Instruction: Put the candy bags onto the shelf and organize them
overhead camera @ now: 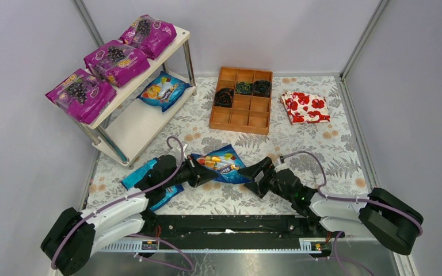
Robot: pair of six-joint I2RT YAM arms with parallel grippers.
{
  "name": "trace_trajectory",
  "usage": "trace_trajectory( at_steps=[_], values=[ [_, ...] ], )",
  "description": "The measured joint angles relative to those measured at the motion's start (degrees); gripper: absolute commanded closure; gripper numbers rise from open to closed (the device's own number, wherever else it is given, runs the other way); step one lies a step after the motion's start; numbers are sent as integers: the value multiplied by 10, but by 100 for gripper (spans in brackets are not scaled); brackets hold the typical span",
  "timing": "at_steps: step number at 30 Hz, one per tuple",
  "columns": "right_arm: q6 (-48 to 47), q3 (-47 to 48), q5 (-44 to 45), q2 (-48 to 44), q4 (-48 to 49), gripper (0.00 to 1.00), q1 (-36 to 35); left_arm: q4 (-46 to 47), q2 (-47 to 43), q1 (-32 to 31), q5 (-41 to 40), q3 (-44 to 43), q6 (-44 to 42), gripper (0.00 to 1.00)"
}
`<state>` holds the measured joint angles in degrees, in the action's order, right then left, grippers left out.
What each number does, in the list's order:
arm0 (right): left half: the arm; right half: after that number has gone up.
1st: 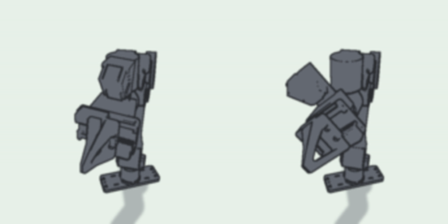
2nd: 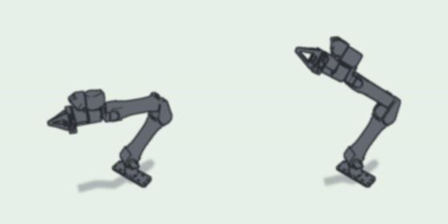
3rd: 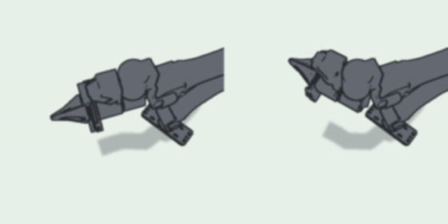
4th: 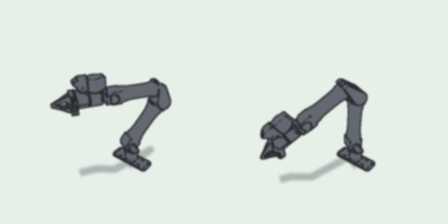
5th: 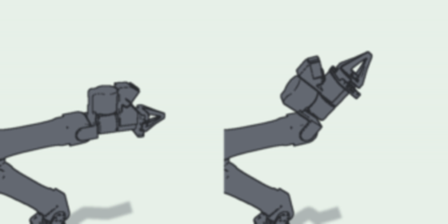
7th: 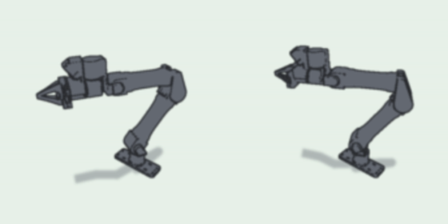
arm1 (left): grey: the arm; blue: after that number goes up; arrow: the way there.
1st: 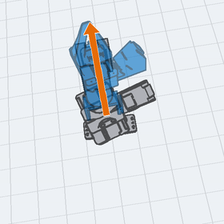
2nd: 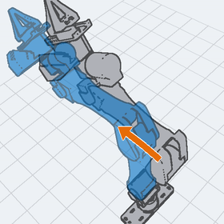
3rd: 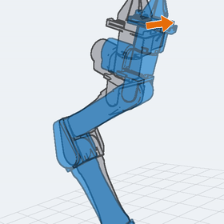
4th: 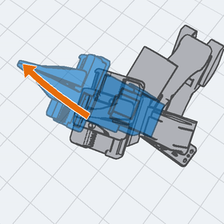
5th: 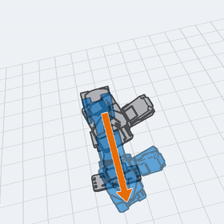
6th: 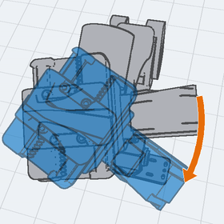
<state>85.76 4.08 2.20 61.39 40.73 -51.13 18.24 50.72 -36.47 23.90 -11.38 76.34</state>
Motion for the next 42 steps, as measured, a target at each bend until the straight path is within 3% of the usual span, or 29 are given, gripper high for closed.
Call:
trace_trajectory(
  at_steps=[7,20,27,28,34,38,42],
  values=[
    [93,-1,34,33,35,2,-21,49,34,-45,-3,-16,13,100],
    [169,1,84,72,50,2,-71,98,114,-49,3,-69,16,100],
    [221,3,139,223,214,9,-75,126,135,-60,14,-69,28,100],
    [230,9,144,257,250,1,-75,124,135,-63,14,-69,27,100],
    [271,67,157,434,462,0,-73,99,95,-73,7,-60,14,100],
    [263,74,153,450,486,0,-73,70,57,-73,-6,-50,-4,100],
    [233,58,158,379,419,0,-73,64,52,-76,-6,-45,-12,100]
  ],
)
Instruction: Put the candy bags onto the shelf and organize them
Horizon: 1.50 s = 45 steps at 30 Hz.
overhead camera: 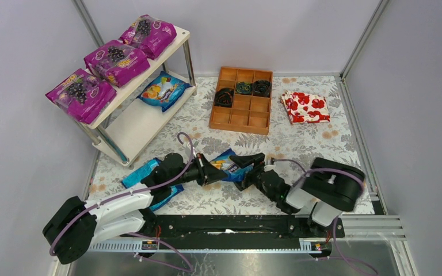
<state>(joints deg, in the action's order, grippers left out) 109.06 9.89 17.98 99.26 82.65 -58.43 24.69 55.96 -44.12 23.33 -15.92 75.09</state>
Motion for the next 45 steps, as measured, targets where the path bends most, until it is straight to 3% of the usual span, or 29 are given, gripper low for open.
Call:
trace_trajectory(
  at_steps=[2,4,6,14,20,23,29,34,38,45],
  values=[
    [-22,-3,11,-74,-79,1,0,3,0,-1,0,1,-1,100],
    [-42,-1,21,-147,-163,11,0,15,3,-1,1,4,-1,100],
    [-59,1,31,-197,-228,13,1,25,12,-1,1,5,-1,100],
    [-76,8,41,-240,-332,21,1,37,46,-1,6,5,-7,100],
    [-77,16,43,-257,-387,43,1,45,54,-1,10,5,-16,100],
    [-79,15,50,-257,-399,52,1,44,54,-1,10,5,-24,90],
    [-101,5,80,-287,-419,73,1,1,38,-1,12,-4,-63,56],
    [-135,-2,100,-349,-476,74,2,-148,-13,-2,-20,-65,-157,31],
    [-174,-13,113,-418,-535,74,2,-299,-56,-3,-94,-213,-284,26],
    [-342,-14,104,-521,-623,80,3,-365,-106,-3,-187,-359,-435,26]
  ],
)
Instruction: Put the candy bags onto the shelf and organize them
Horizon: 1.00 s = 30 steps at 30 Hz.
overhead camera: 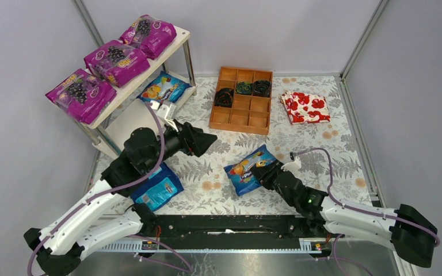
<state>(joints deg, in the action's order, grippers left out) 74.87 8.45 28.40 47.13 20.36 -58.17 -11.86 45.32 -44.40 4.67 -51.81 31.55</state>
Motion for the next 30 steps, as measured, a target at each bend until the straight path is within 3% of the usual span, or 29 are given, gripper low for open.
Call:
trace_trajectory(
  at_steps=[6,11,20,26,30],
  values=[
    [-162,38,-47,-50,-83,82,1,-21,-9,0,-28,-4,-56,26],
    [-289,113,-135,-13,-101,87,1,-23,-15,0,-34,-12,-87,27],
    [-386,306,-309,258,-19,91,2,3,-57,0,-34,-55,-123,27],
    [-359,423,-416,442,86,92,22,33,-98,0,-37,-58,-136,27],
    [-331,518,-436,546,132,92,33,48,-109,0,-41,-58,-142,27]
  ],
)
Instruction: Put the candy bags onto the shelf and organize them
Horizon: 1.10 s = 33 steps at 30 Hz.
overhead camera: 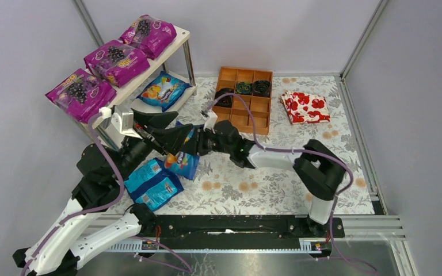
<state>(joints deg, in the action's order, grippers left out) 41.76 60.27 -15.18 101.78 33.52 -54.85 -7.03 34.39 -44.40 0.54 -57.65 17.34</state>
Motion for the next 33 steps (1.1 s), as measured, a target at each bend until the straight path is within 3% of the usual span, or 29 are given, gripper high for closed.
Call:
trace_trajectory(
  at_steps=[9,13,21,29,33],
  values=[
    [50,240,-21,192,75,93,11,33,-12,0,-28,1,5,27],
    [57,389,-24,295,73,95,13,47,-14,0,-27,5,11,27],
    [54,830,-16,558,-48,92,22,65,-30,0,-28,40,16,27],
    [40,880,10,625,-97,86,47,80,-43,2,-38,68,16,27],
    [39,880,10,628,-110,67,57,86,-36,14,-35,72,22,28]
  ],
)
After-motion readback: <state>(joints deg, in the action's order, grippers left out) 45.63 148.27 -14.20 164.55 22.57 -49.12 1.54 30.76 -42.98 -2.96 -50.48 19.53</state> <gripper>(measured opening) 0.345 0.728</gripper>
